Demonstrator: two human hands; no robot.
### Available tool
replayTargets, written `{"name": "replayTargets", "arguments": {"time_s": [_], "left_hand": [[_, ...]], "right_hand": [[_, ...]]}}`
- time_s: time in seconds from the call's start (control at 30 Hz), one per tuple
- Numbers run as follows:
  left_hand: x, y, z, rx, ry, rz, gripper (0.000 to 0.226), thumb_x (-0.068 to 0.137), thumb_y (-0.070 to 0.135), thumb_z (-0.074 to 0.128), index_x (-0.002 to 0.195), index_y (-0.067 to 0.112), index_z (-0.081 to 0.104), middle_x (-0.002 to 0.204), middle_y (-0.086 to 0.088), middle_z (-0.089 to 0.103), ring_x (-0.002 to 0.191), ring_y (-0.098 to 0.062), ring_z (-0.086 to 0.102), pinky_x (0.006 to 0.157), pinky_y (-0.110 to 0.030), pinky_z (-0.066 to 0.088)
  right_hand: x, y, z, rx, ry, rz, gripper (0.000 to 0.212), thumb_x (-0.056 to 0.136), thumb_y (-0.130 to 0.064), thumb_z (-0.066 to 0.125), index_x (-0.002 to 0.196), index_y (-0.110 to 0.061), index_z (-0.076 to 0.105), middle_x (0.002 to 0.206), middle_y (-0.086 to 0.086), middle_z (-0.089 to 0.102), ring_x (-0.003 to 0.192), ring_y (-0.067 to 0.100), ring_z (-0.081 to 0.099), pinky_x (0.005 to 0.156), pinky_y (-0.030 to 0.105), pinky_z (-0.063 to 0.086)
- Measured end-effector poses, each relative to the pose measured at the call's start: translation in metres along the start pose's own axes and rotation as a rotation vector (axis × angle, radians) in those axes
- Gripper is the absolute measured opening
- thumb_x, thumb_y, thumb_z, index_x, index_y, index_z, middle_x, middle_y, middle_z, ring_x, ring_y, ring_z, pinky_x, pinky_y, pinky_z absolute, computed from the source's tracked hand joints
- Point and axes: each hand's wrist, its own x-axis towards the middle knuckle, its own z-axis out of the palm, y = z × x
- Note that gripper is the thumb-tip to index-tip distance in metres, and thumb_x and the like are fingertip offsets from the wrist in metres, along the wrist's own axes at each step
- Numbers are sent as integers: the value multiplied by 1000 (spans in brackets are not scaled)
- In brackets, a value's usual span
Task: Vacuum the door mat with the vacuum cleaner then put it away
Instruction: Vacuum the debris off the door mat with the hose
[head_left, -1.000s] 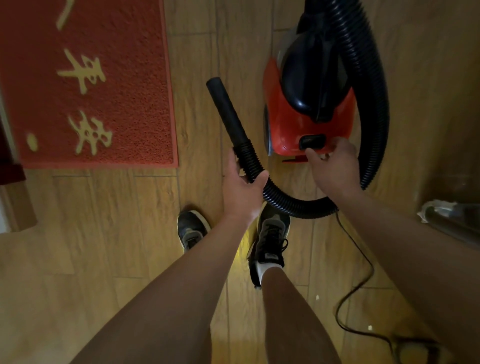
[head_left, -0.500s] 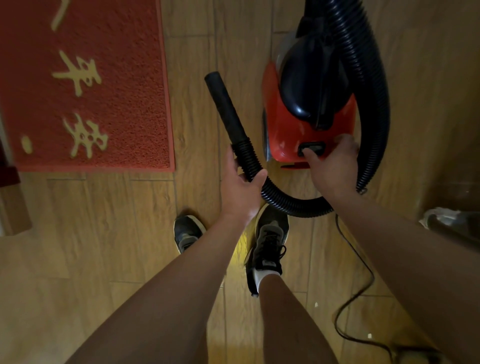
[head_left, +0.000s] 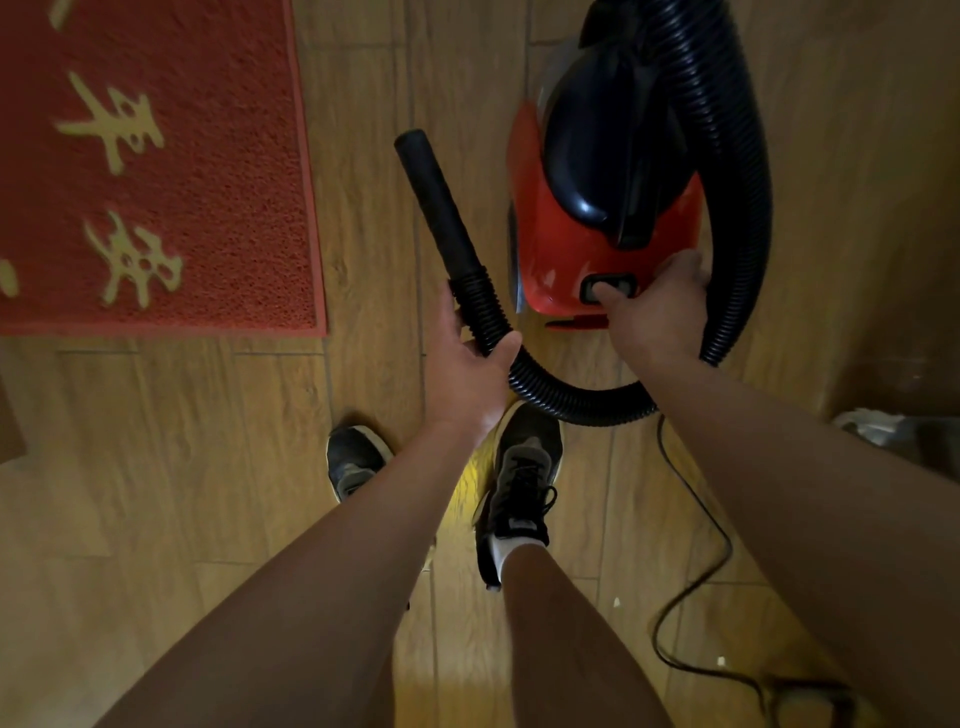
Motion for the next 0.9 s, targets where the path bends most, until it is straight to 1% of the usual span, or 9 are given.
{"name": "replayTargets", "arguments": {"time_s": [0.1,0.23,0.37,0.47,0.53,0.63,0.7,0.8,0.9], "left_hand": [[0,3,2,10,-13,-2,84,94,5,69,157,36,25,137,10,58,110,-9,68,102,-45,54],[1,6,1,11,-21,1,84,93,4,68,157,37,25,139,9,57,115,-13,66,103,-49,53],[0,10,-3,28,-29,11,85,94,3,68,158,35,24,134,7,59,108,-13,68,101,-46,55],[1,10,-6,17,-37,13,83,94,1,68,157,36,26,132,5,59,108,-16,67,100,-47,55],[2,9,-8,25,-35,15,82,93,3,68,155,38,28,131,7,60,110,-15,67,100,-49,55],[2,8,-11,40,-23,21,82,92,5,70,154,41,29,129,6,60,114,-18,66,100,-51,55],[4,7,-15,34,-25,20,83,92,4,70,155,40,28,126,7,61,112,-19,66,99,-51,55],[5,8,-21,36,-32,9,84,93,4,69,156,38,26,122,13,61,107,-15,68,99,-50,56],[5,9,-29,46,-28,20,86,93,6,70,158,38,24,128,8,62,107,-13,68,99,-47,56]], "right_hand": [[0,-1,-2,-8,-5,-17,62,81,-36,81,123,-7,46,129,11,50,114,29,55,97,42,49],[-5,-1,-5,12,-18,-25,60,84,-35,80,124,-6,46,129,11,51,114,28,55,91,36,46],[-8,-3,-8,30,-16,-23,61,85,-36,79,127,-6,46,131,10,51,115,27,56,92,34,47],[-11,-6,-8,31,-11,-15,63,85,-37,78,129,-6,46,132,10,51,115,28,57,92,33,47],[-14,-8,-7,33,-10,-21,64,84,-38,78,129,-6,46,132,11,50,116,28,56,94,35,48],[-19,-9,-6,35,-25,-28,65,85,-41,76,131,-6,46,132,12,50,117,30,56,98,41,50],[-23,-11,-5,28,-36,-51,65,85,-40,76,132,-6,46,133,13,50,119,31,55,98,41,49],[-32,-15,-4,-9,-51,-98,66,86,-41,75,133,-5,44,133,15,49,121,32,53,99,42,48],[-41,-24,-3,-42,-73,-133,63,88,-41,73,132,-6,45,132,14,49,118,31,54,96,40,47]]}}
